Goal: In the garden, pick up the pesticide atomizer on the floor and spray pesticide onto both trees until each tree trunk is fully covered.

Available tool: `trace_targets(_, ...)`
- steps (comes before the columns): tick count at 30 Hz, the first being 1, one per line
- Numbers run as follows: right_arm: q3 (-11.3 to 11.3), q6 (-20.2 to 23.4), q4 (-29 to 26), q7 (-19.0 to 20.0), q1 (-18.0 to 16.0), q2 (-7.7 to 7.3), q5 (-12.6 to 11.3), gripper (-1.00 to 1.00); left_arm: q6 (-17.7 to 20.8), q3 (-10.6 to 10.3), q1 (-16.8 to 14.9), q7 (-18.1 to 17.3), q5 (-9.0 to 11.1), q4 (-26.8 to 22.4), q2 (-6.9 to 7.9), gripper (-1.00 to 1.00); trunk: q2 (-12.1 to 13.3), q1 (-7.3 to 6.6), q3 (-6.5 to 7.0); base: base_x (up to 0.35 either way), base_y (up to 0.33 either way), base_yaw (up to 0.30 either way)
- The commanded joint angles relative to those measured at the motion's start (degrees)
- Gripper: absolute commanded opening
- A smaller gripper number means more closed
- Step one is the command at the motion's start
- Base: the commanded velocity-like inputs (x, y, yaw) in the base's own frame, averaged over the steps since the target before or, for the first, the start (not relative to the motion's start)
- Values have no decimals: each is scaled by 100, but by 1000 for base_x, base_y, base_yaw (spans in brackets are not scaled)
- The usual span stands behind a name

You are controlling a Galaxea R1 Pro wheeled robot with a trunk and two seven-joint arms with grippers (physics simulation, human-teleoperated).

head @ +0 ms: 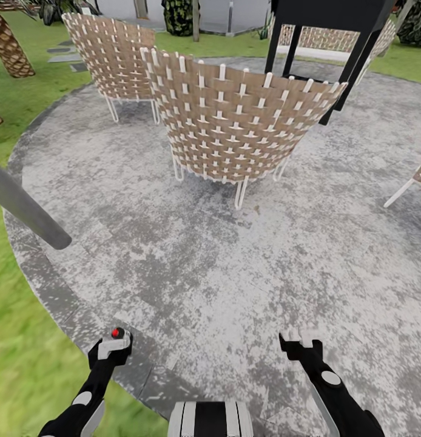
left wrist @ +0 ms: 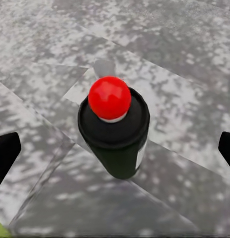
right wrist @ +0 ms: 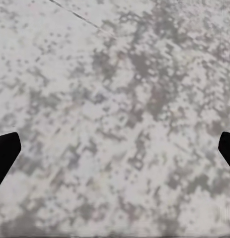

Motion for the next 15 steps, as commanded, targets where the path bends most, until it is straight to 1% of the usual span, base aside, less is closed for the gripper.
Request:
trace_targets(1, -3, -14, 2, 1, -3, 2, 1, 100, -18, -13, -2, 2, 39, 0, -2, 100, -3, 1, -34, 0, 0, 0)
trace_targets(6, -2, -14, 1, 1, -5, 1, 1, 100, -15, -14, -2, 8, 40, -52, -25, 100, -9, 14, -188, 0, 0, 0)
trace_targets(15, 5, -14, 9, -16, -4, 6, 1, 100, -18, -3, -2, 10, 41, -64, -35, 100, -9, 14, -211, 2, 0, 0)
